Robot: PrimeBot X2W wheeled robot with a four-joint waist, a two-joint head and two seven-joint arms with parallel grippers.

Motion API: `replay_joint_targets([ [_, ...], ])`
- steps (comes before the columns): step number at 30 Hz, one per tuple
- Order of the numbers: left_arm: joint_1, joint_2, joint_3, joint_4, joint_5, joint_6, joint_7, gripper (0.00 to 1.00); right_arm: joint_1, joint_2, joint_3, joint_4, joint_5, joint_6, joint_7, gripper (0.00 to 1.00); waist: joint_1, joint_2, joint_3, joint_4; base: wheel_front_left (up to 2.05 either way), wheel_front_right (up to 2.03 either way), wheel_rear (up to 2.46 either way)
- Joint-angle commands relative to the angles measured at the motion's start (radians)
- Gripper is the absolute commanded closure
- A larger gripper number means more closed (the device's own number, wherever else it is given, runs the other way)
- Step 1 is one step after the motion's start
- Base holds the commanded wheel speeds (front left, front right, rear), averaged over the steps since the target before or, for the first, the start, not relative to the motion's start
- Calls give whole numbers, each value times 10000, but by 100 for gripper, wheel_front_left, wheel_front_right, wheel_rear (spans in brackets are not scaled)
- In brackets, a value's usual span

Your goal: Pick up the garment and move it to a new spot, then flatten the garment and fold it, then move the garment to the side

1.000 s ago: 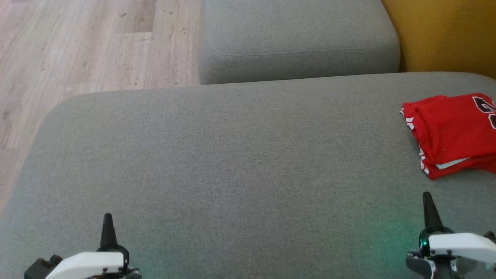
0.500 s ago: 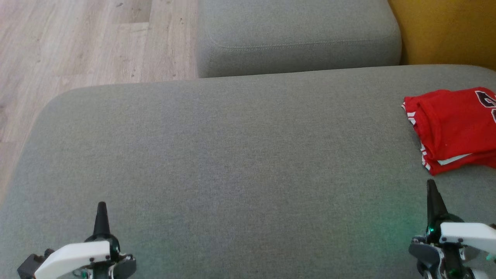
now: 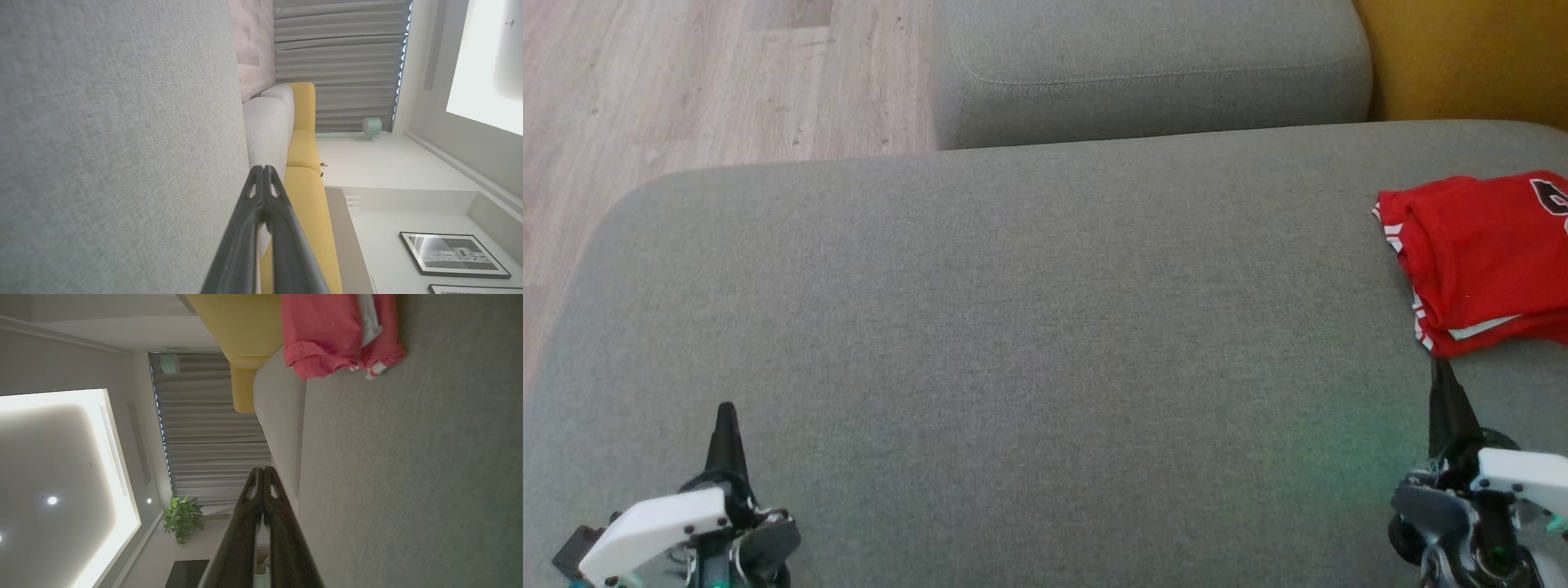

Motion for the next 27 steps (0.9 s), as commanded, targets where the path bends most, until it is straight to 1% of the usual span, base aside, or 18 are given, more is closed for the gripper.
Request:
replay_joint_targets([
  [1,-558,31,435,-368,-280,-145,88,100,-682,-68,173,-418,314,79,104,100,0,0,25,-4,0,0,0],
  [27,-562,31,439,-370,-299,-148,92,100,-686,-68,172,-420,333,79,108,100,0,0,28,-4,0,0,0],
])
